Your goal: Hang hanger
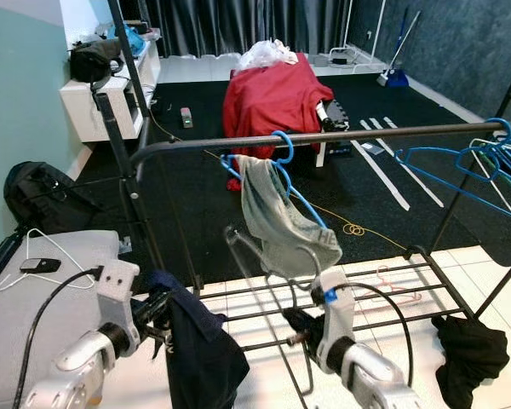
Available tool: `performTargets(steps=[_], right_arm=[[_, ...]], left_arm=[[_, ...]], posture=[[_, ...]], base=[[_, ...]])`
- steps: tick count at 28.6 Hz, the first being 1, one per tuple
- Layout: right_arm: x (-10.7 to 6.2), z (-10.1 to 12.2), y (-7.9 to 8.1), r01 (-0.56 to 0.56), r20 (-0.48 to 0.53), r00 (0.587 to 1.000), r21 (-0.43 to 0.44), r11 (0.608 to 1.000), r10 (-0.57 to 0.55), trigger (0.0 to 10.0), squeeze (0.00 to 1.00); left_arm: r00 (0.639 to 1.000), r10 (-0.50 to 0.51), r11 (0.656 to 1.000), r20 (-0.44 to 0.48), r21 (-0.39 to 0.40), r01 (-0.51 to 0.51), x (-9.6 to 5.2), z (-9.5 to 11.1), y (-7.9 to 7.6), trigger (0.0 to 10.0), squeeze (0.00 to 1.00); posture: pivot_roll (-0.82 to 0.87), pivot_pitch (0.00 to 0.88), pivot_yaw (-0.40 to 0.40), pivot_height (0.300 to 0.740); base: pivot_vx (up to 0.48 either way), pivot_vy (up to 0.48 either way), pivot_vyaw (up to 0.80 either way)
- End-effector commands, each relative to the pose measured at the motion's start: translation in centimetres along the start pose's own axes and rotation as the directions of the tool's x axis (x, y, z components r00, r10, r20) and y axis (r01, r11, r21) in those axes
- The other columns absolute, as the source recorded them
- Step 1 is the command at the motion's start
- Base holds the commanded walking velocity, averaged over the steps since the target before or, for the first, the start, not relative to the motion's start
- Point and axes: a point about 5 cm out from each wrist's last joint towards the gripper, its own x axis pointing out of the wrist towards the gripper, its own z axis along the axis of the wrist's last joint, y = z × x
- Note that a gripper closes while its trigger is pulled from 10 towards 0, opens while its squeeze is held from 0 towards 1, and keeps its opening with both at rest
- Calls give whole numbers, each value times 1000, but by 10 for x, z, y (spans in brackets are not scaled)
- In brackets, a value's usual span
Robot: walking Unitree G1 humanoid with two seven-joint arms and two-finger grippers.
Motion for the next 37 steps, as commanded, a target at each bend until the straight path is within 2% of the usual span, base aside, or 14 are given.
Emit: performTargets(steps=[1,9,37], right_arm=[[0,-2,-1,21,-4,1000,2,1000,-21,10000,0],[3,-3,1,27,-3,1000,7,1000,-27,10000,0],[6,-1,1,50,-11,999,19,999,-50,10000,0]], left_arm=[[1000,10,1000,8,-6,-10,-2,4,-1,10000,0],[1000,-7,1000,2,-6,7,-2,7,-8,10000,0],[997,-76,997,8,26,76,1,22,-19,10000,0]], posture=[[-27,43,-3,740],[-30,37,-4,740],[-32,62,11,740]], base=[[0,0,0],[-96,0,0],[-332,0,0]])
